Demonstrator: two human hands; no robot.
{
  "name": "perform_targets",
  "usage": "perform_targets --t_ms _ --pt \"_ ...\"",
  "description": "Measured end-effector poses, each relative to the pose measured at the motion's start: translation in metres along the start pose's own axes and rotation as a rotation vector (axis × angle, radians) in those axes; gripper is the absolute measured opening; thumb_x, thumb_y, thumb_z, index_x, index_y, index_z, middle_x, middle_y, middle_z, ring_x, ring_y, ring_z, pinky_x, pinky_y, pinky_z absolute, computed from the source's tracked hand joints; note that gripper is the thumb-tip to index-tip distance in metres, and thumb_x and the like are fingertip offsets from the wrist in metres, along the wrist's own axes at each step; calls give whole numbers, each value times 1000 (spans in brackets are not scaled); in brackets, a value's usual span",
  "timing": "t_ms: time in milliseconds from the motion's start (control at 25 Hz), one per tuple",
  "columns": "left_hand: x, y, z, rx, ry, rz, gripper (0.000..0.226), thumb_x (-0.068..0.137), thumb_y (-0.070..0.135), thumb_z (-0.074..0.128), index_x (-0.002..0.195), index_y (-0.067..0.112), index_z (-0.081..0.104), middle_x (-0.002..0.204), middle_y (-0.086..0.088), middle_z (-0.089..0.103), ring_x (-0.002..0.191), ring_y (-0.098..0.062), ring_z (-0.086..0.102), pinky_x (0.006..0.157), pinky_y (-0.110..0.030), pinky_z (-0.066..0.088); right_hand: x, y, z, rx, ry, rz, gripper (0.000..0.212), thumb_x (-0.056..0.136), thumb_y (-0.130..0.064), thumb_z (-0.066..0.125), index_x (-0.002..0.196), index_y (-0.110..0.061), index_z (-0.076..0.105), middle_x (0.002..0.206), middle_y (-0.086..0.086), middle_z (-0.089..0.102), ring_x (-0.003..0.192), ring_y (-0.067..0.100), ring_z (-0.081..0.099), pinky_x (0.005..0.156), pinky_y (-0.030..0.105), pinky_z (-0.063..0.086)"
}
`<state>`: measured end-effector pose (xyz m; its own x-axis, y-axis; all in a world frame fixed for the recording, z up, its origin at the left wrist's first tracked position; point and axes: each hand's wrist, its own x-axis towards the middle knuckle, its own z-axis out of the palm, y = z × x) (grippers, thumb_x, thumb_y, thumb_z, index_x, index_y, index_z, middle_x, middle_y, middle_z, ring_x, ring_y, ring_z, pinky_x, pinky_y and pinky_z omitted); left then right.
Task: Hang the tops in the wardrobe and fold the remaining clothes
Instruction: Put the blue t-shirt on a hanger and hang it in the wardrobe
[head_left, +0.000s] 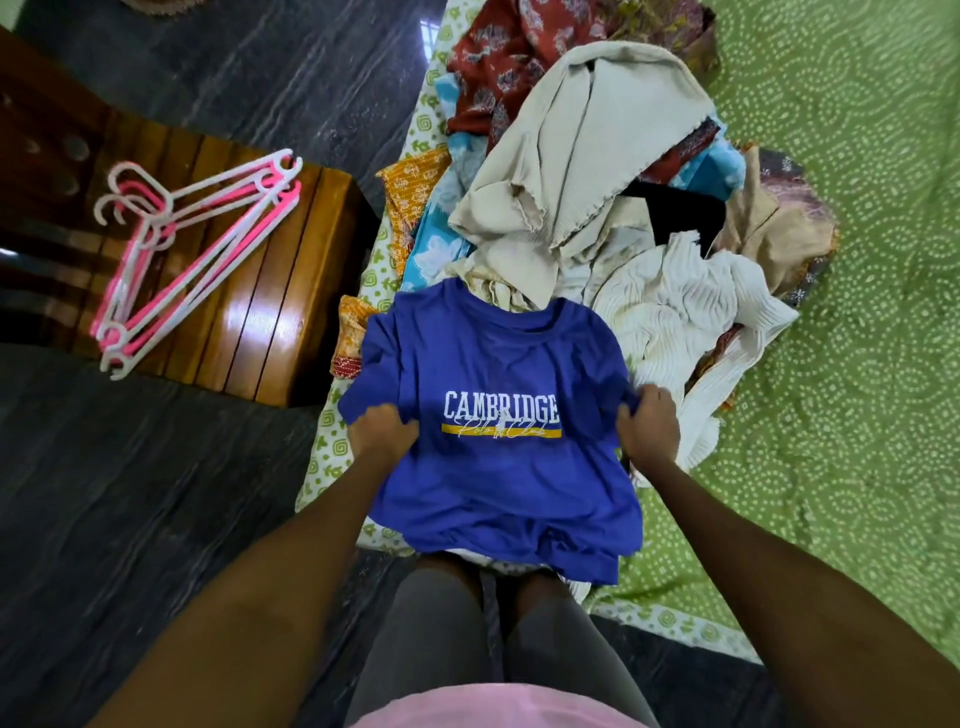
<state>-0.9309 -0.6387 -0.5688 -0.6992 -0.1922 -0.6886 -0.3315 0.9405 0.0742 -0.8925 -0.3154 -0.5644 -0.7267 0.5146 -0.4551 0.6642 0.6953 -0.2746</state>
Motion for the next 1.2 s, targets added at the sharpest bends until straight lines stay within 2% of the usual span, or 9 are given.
perform_targets --t_ms 120,280,520,680,760,840,920,1040,1200 --pt "28 21 -13 -185 166 47 43 85 26 62 117 1 49 124 -19 46 114 -38 46 87 -46 43 44 -49 -7 103 54 -145 44 87 -14 59 126 0 44 125 20 48 118 37 44 93 47 36" --pt "47 23 -5 -215 -20 59 41 86 20 63 124 5 52 142 -18 27 126 -40 35 99 -48 39 88 -68 0 -40 -244 -31 44 81 -13 64 122 -6 49 121 17 56 114 35 50 96 45 39" --pt "36 9 6 -131 -181 123 57 86 22 60 138 14 39 155 -14 8 138 -37 21 105 -51 31 95 -57 -31 144 309 181 29 89 -14 53 116 -4 52 124 18 50 116 35 49 94 42 37" --pt "8 15 17 -7 37 175 66 89 25 58 145 15 24 157 -11 0 143 -31 8 111 -48 19 75 -34 -12 399 -112 271 59 73 -18 75 121 2 46 120 18 54 109 32 54 80 34 41" --pt "-7 16 28 21 100 247 63 89 24 56 144 14 26 157 -10 0 144 -29 6 113 -45 14 68 -17 -10 243 -247 199 53 66 -17 76 111 2 55 107 19 60 98 32 58 73 33 42" --pt "-21 18 40 24 99 290 57 90 22 55 141 13 31 157 -11 3 144 -28 7 114 -43 13 64 -11 -14 185 -187 114 21 73 -15 72 84 -1 61 81 17 60 79 27 55 64 32 39" --pt "-32 22 51 34 71 293 56 90 22 54 140 12 31 157 -10 4 144 -28 9 115 -42 13 63 -6 -22 358 -146 55 25 80 -16 70 65 -4 54 63 11 49 67 20 46 58 32 34" --pt "-42 33 60 76 9 320 57 90 22 56 141 12 32 156 -10 11 142 -27 15 113 -40 16 58 2 -43 669 -452 178 30 80 -20 73 98 3 66 85 10 65 75 20 60 66 30 50" --pt "-46 51 66 183 -256 335 63 92 29 55 146 12 26 157 -10 7 142 -30 18 112 -47 20 59 23 -74 -313 -911 41 65 55 -42 85 104 -7 61 99 7 66 91 26 63 82 34 50"
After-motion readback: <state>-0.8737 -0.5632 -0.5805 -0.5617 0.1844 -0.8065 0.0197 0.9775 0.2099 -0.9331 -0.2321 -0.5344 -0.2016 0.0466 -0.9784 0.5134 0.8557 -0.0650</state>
